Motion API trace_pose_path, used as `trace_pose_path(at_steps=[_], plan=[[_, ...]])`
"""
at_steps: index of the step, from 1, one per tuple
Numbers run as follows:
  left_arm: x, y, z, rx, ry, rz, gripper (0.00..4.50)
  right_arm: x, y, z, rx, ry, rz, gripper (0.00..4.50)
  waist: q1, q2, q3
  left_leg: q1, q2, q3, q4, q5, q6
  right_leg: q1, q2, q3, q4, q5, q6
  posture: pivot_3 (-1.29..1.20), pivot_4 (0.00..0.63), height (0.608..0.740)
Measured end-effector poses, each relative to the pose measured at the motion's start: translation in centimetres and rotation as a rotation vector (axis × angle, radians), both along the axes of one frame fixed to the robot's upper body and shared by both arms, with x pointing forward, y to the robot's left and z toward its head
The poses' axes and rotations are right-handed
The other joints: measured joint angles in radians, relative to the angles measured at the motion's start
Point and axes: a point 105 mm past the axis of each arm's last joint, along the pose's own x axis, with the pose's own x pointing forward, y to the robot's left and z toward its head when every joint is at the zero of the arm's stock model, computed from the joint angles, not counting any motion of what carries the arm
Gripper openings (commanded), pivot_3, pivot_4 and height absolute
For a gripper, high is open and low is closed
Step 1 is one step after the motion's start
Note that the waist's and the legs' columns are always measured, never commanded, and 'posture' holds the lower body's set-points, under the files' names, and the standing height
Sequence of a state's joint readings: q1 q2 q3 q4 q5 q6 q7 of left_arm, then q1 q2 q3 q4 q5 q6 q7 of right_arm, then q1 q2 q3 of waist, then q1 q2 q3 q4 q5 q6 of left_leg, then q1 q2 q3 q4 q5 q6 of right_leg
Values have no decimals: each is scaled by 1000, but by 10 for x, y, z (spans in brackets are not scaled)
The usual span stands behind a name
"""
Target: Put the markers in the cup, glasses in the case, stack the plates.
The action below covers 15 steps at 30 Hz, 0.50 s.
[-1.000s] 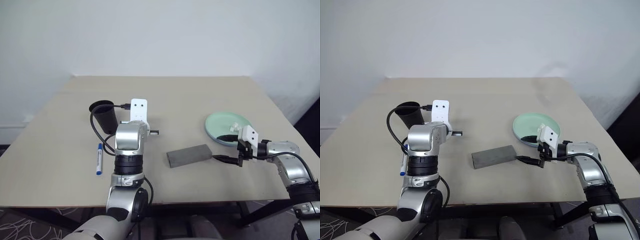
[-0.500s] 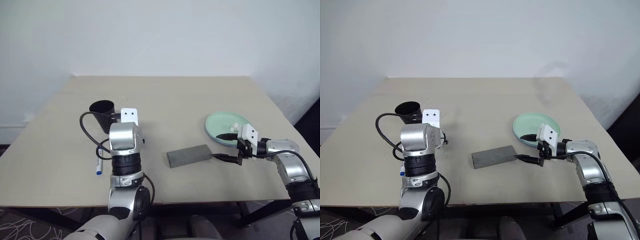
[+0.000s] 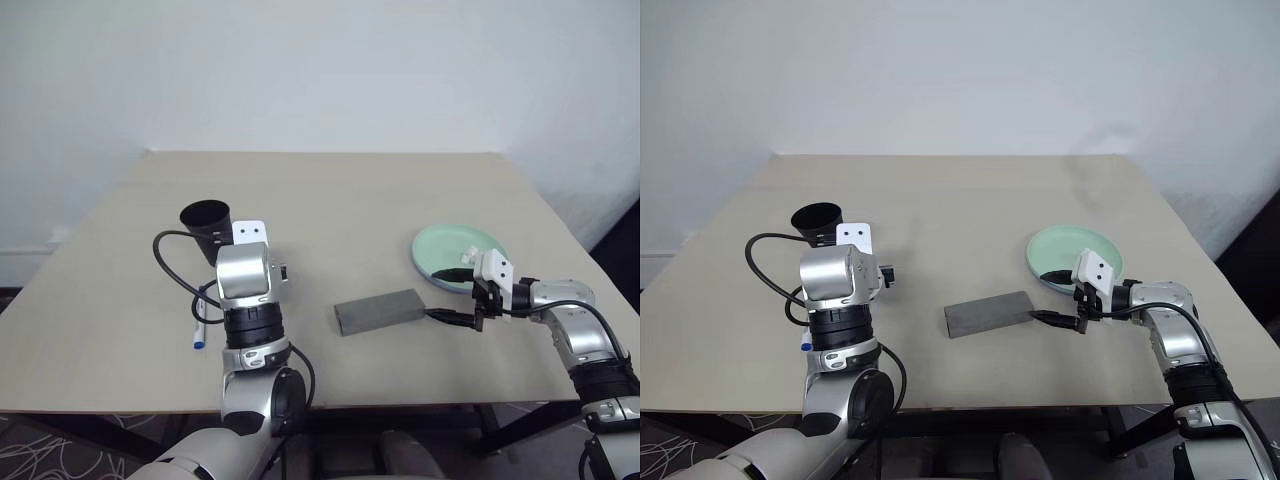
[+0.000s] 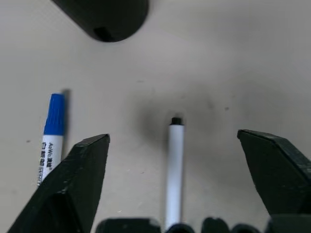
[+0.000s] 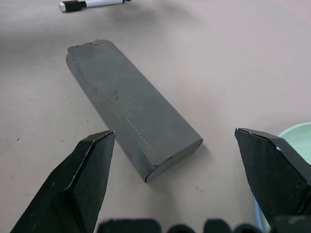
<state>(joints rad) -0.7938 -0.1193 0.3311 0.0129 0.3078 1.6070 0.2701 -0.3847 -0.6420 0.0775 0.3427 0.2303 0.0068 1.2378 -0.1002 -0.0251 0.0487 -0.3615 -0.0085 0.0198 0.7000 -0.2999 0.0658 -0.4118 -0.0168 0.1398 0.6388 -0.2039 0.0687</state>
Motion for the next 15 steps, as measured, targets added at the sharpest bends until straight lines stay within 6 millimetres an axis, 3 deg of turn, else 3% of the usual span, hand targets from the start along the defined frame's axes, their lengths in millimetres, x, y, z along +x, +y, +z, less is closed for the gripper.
trace_pose_path(at_steps=[10,13,15], plan=[[-5,0,-16,-87,51,24,4462,0,4,-2,-1,0,14,4290,0,0,0,0,0,-1,0,0,-1,0,0,0,0,0,0,0,0,739],[-5,1,-16,-93,53,27,3868,0,5,-2,-1,0,15,4290,-1,0,0,0,0,0,0,0,-1,0,0,0,0,0,0,0,0,739],[-5,0,-17,-101,54,25,3226,0,5,-2,-1,0,15,4290,-1,0,0,1,0,0,0,0,-1,0,0,0,0,0,0,0,0,739]])
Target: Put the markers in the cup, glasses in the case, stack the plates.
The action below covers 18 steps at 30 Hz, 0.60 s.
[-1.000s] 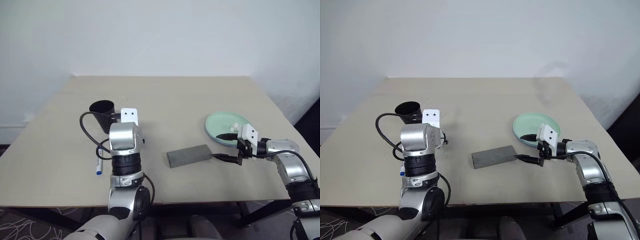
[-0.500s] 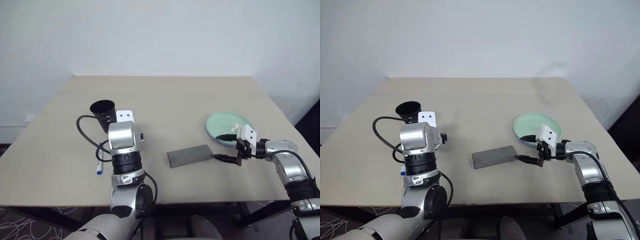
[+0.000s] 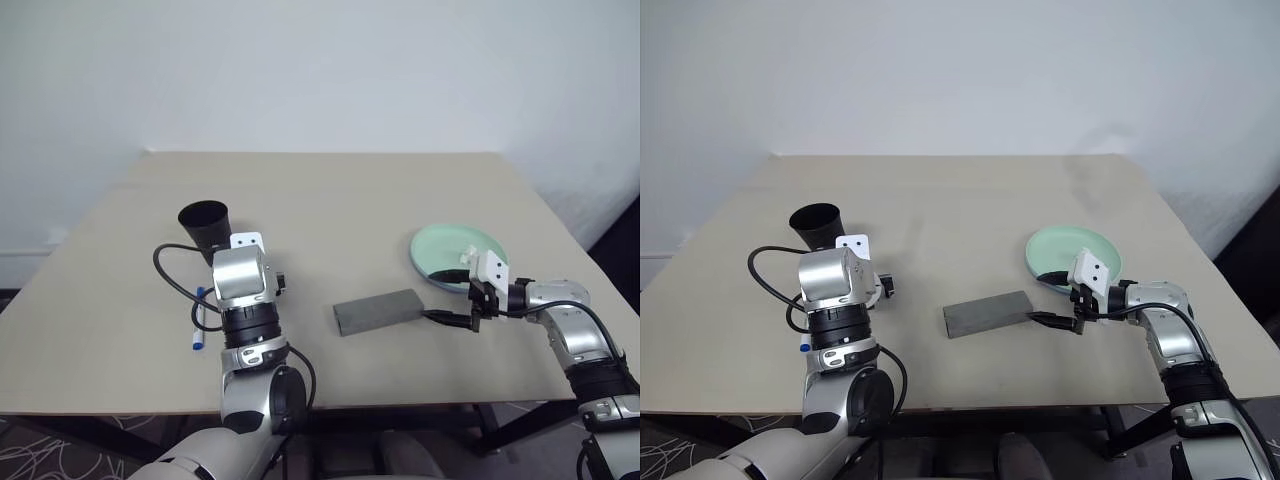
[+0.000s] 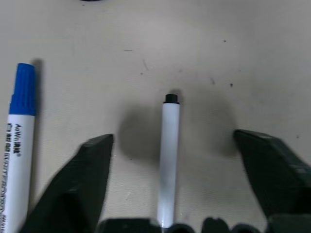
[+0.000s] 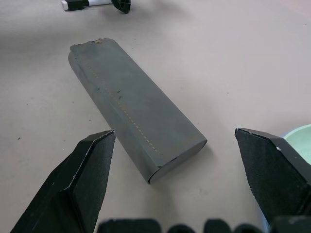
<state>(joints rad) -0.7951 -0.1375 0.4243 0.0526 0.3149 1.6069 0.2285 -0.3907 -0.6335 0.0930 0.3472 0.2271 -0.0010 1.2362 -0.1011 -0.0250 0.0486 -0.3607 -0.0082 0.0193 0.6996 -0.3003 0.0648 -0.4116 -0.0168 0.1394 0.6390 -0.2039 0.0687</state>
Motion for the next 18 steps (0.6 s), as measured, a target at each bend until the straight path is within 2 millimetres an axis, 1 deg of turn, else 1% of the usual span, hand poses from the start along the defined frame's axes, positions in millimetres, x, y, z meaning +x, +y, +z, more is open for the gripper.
trace_pose_path(at_steps=[6,7,9,10,16,18], plan=[[0,-1,-2,-39,-1,-2,1157,0,0,0,0,0,0,4290,0,0,0,0,0,0,0,0,0,0,0,0,0,0,0,0,0,739],[0,-1,-2,-40,-1,0,890,0,0,0,0,0,0,4290,0,0,0,0,0,0,0,0,0,0,0,0,0,0,0,0,0,739],[0,0,-3,-42,0,4,195,0,0,0,0,0,0,4290,0,0,0,0,0,0,0,0,0,0,0,0,0,0,0,0,0,739],[0,0,-3,-41,0,5,16,0,0,0,0,0,0,4290,0,0,0,0,0,0,0,0,0,0,0,0,0,0,0,0,0,739],[0,-1,-3,-49,-2,-2,16,0,0,0,0,0,0,4290,0,0,0,0,0,0,0,0,0,0,0,0,0,0,0,0,0,739],[2,-5,-1,-43,-12,-32,16,0,0,0,0,0,-1,4290,0,0,0,0,0,0,0,0,0,0,0,0,0,0,0,0,0,739]])
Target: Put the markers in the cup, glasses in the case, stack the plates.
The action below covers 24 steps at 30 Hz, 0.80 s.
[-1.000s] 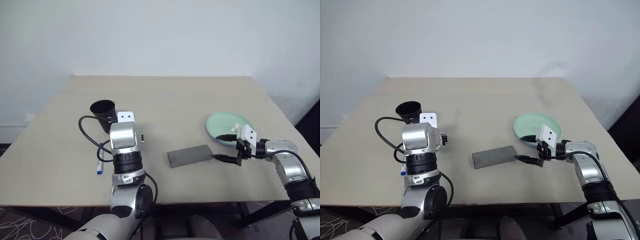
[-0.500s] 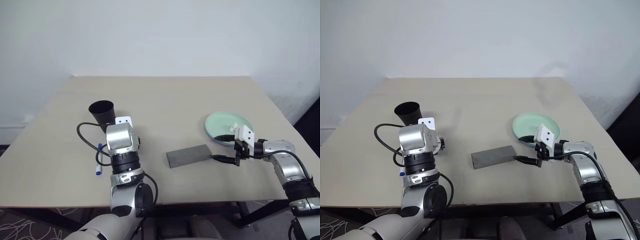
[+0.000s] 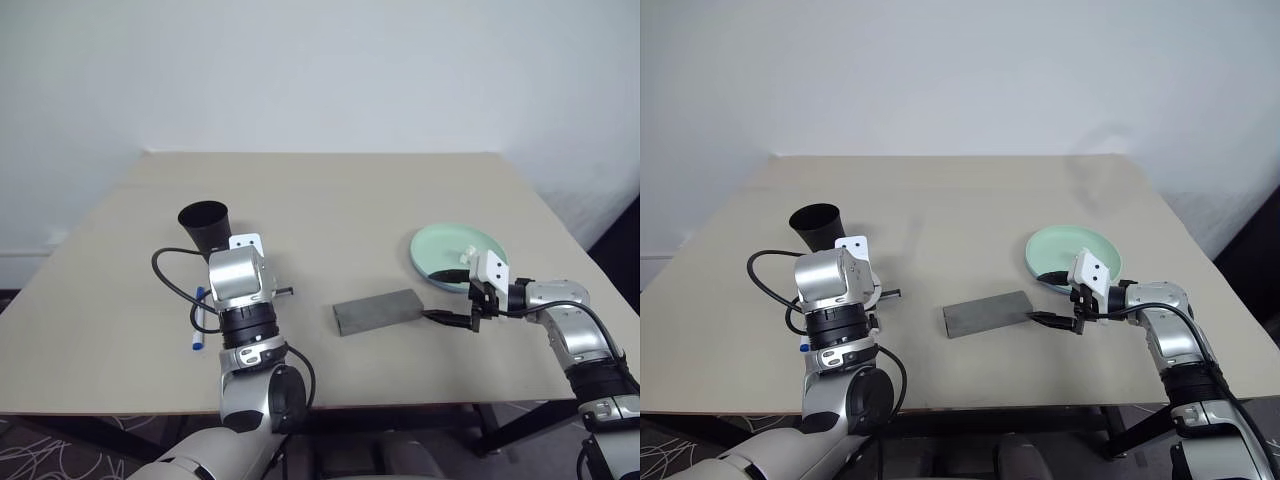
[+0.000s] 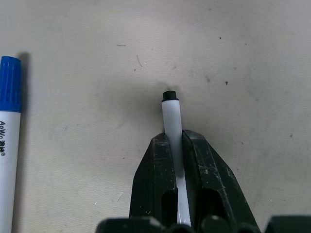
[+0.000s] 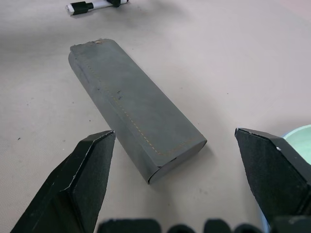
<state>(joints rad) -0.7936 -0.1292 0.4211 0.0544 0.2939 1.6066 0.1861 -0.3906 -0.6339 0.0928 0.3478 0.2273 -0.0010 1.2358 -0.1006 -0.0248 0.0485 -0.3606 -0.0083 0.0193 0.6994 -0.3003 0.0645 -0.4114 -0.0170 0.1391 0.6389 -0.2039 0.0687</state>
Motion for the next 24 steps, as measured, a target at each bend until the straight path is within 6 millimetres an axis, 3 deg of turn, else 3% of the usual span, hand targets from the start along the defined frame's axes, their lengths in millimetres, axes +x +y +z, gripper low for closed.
trace_pose_path(at_steps=[3,10,13,16,24], plan=[[12,-12,10,36,-93,-120,16,0,0,0,1,-2,1,4290,1,0,0,-1,0,0,0,0,0,0,-1,-1,0,0,0,0,0,739],[50,-22,66,217,-501,-354,16,0,0,0,1,-1,0,4290,0,0,0,-1,0,0,-2,-1,-2,-2,-1,-1,0,2,-4,0,0,739],[58,-16,80,334,-624,-408,16,1,0,0,1,-1,-1,4290,0,0,0,-1,0,0,-2,-1,-2,-2,-1,-1,0,3,-5,0,0,739],[66,-4,106,445,-786,-425,16,1,0,0,1,-1,-2,4290,1,0,0,-1,0,0,-2,-1,-1,-2,-2,-1,-1,3,-5,0,0,739],[72,21,135,460,-1026,-320,16,1,0,0,1,-2,-5,4290,7,0,0,-2,0,-1,-2,-1,-1,-2,-5,-6,-2,3,-5,0,0,739]])
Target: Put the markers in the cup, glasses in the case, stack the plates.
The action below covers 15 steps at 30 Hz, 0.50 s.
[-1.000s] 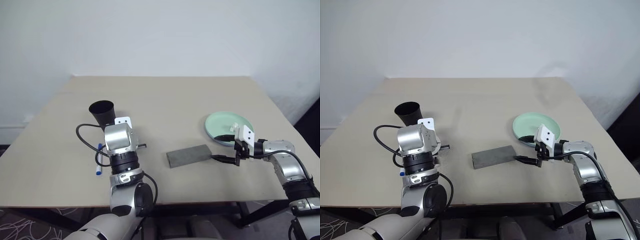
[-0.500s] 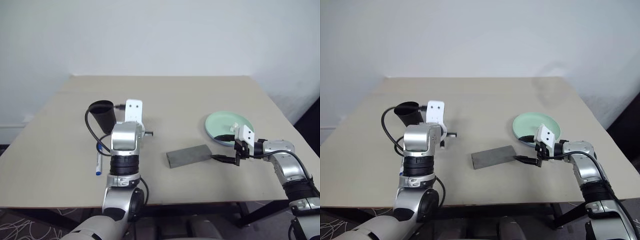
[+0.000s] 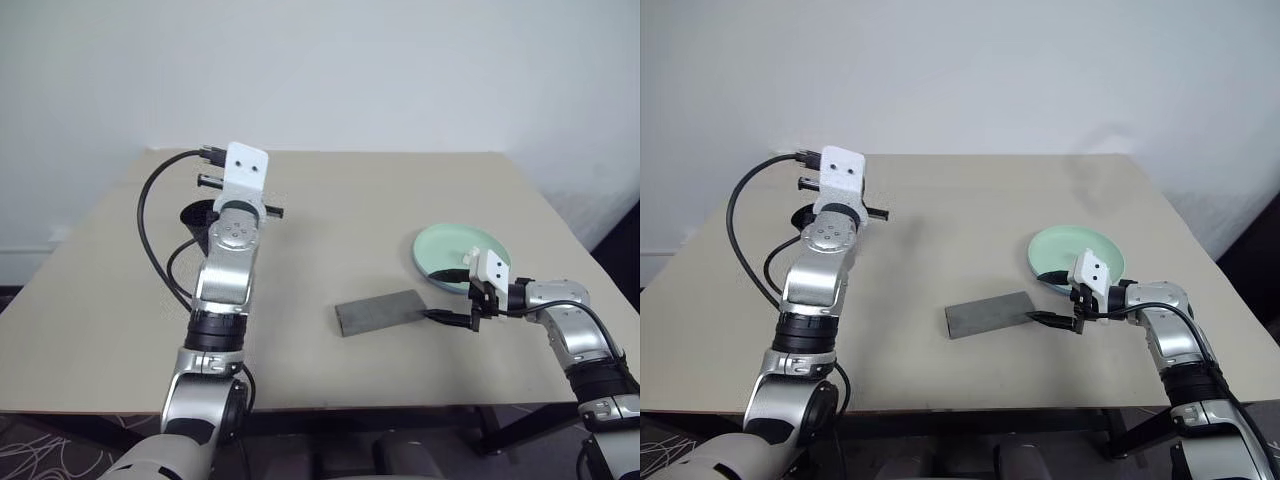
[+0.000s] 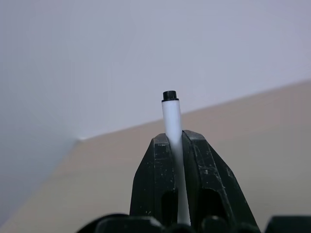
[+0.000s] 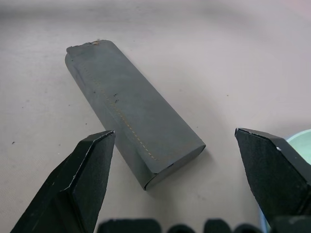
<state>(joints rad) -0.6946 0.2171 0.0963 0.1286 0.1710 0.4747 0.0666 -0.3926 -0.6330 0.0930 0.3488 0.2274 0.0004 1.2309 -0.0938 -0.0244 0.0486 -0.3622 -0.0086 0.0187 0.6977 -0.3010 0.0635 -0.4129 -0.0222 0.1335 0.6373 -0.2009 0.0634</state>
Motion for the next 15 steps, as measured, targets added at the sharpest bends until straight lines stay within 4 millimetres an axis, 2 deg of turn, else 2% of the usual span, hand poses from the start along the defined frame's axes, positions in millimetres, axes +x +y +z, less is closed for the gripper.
trace_pose_path(at_steps=[6,15], plan=[[-3,29,2,7,-95,56,16,0,0,0,-1,-1,-4,4290,7,0,0,0,0,0,0,0,0,0,-1,-3,0,0,0,0,0,739],[0,48,-8,43,-112,91,16,0,0,1,-1,-3,-2,4290,43,0,0,0,-2,0,0,2,4,-1,-8,-14,0,0,-1,0,0,739]])
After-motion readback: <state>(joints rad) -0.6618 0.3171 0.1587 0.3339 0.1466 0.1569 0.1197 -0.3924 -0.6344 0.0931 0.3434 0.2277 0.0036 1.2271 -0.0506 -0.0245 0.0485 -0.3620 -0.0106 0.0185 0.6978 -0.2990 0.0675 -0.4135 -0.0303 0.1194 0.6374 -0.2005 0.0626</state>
